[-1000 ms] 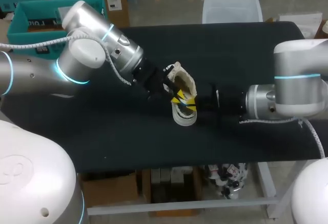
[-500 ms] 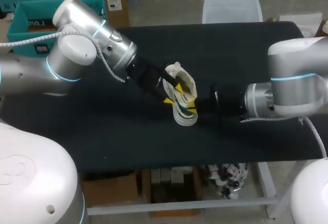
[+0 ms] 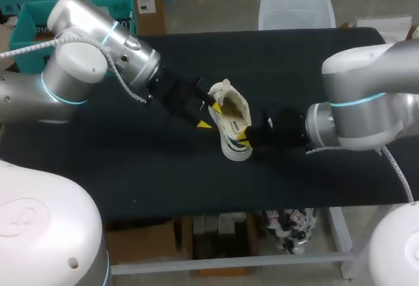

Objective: Open the shoe tongue, take the insole out of the shoe, put the insole back into the shoe, and pack the shoe into the shoebox

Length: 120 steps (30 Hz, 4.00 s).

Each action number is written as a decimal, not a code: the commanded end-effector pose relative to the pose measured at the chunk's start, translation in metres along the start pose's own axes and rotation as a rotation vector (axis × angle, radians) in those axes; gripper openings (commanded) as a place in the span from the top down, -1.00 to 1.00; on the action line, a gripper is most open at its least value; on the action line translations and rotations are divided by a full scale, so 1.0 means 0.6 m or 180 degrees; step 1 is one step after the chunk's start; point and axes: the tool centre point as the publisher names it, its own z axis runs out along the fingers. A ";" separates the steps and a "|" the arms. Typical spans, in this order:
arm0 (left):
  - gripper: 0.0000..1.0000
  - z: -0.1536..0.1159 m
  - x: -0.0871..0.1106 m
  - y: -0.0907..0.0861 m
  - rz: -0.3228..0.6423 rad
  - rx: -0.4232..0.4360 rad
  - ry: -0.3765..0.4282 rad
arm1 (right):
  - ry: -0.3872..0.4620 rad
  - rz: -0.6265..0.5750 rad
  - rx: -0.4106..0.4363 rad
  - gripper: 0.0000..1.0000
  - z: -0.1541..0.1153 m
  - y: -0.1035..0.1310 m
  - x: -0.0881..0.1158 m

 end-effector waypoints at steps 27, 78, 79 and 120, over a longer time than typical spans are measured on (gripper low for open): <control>0.11 -0.037 0.038 -0.004 -0.0091 -0.0076 -0.0215 | -0.0923 0.0123 -0.0228 1.00 0.038 0.010 -0.032; 0.11 -0.073 0.064 0.010 -0.0311 -0.0178 -0.0266 | -0.1072 -0.0154 -0.0342 1.00 0.066 0.033 -0.033; 0.11 -0.074 0.065 0.010 -0.0324 -0.0180 -0.0266 | -0.1072 -0.0152 -0.0341 1.00 0.067 0.033 -0.035; -0.05 -0.095 0.058 -0.004 -0.0916 -0.0351 0.0075 | 0.0134 -0.1145 -0.0015 -1.00 -0.125 0.028 0.100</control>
